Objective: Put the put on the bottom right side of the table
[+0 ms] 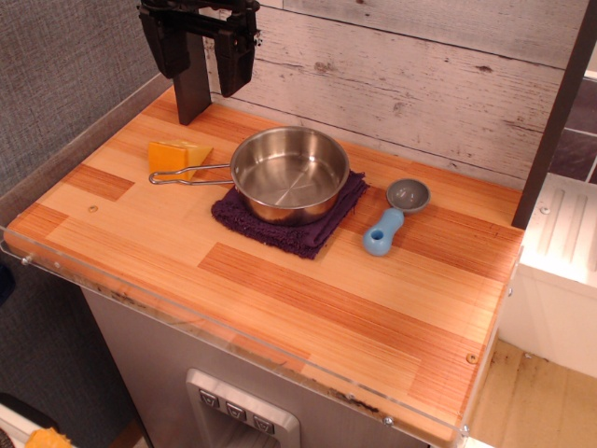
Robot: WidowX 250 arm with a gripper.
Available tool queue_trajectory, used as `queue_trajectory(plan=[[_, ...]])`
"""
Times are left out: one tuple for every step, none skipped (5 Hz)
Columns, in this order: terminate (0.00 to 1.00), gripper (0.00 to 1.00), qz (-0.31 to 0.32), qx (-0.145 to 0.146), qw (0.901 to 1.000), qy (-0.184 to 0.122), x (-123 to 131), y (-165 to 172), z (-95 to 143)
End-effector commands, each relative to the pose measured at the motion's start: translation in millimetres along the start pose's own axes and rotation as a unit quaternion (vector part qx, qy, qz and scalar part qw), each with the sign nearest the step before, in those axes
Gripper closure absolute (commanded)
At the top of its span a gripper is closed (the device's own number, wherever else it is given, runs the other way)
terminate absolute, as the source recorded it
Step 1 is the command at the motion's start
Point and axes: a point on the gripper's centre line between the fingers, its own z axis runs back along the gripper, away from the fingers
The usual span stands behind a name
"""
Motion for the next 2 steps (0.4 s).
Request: queue_trajectory(plan=[[0.00,0.00,0.000,0.000,1.0000,0.000,0,0,0],[0.00,0.00,-0.015,-0.009,0.9998,-0.004,-2,-17,-6]])
